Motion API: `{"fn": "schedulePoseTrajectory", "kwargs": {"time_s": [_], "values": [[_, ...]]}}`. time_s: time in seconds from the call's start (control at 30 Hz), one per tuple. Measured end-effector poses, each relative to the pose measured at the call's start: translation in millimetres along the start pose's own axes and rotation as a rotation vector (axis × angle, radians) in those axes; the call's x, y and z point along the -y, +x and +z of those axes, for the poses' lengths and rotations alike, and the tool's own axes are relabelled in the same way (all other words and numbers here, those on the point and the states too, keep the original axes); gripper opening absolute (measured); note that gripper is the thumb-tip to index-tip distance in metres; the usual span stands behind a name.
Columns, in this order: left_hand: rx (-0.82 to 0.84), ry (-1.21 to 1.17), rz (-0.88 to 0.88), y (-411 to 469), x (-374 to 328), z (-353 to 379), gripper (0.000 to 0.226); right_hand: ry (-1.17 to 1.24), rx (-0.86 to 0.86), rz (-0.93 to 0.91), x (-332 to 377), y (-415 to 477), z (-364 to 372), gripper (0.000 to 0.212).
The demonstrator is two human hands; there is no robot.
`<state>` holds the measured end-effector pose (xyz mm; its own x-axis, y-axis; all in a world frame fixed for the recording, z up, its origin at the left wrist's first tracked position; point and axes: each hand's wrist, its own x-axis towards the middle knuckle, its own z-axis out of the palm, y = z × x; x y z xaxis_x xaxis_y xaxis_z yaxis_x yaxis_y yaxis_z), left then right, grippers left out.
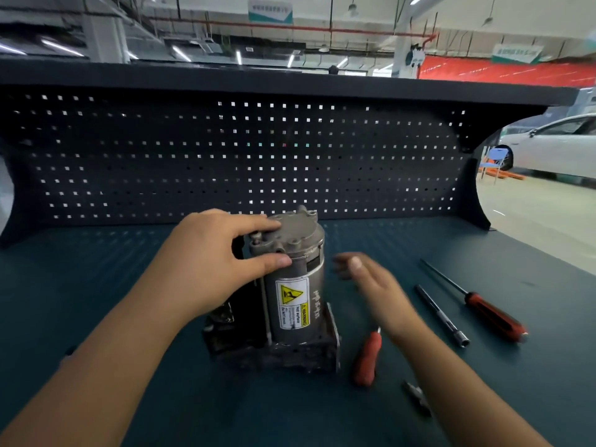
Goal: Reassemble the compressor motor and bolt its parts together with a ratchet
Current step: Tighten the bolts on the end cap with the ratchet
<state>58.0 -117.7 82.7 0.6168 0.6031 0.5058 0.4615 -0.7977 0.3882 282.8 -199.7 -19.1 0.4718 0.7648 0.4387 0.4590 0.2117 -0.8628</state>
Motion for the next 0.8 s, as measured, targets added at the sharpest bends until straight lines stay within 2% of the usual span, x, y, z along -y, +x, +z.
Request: {"fn": "schedulePoseTrajectory", "kwargs": {"time_s": [0.03, 0.07, 0.1, 0.17, 0.23, 0.3, 0.37, 0.47, 0.5, 0.53, 0.67, 0.8], "values": [[0.001, 0.022, 0.004, 0, -2, 1, 0.072, -0.072, -0.17, 0.066, -3, 1, -17, 0.018], [-0.004, 0.044, 0.011, 0, -5, 2, 0.072, -0.216, -0.298, 0.156, -8, 1, -33, 0.027], [-0.019, 0.053, 0.022, -1, -7, 4, 0.07, -0.408, -0.302, 0.276, -15, 1, -47, 0.037], [-0.058, 0.026, 0.044, -3, -10, 7, 0.062, -0.717, -0.048, 0.544, -24, -5, -52, 0.053], [-0.067, -0.019, 0.046, -5, -9, 7, 0.059, -0.821, 0.17, 0.671, -36, -11, -39, 0.053], [-0.052, -0.051, 0.011, -6, -7, 8, 0.06, -0.821, 0.179, 0.673, -44, -13, -27, 0.041], [-0.03, -0.075, -0.046, -6, -7, 8, 0.061, -0.731, 0.084, 0.676, -43, -13, -24, 0.032], [-0.006, -0.107, -0.06, -7, -9, 5, 0.059, -0.191, -0.102, 0.746, -30, -16, -32, 0.031], [0.002, -0.114, -0.063, -7, -9, 5, 0.059, -0.042, -0.107, 0.732, -22, -18, -37, 0.03], [0.019, -0.123, -0.072, -6, -9, 3, 0.06, 0.004, -0.084, 0.69, -14, -18, -43, 0.028], [0.112, -0.139, -0.044, -1, -5, -1, 0.06, -0.212, -0.036, 0.334, 35, -10, -73, 0.008], [0.122, -0.102, 0.013, 2, -4, -2, 0.055, -0.342, 0.097, 0.027, 100, 3, -90, 0.019]]}}
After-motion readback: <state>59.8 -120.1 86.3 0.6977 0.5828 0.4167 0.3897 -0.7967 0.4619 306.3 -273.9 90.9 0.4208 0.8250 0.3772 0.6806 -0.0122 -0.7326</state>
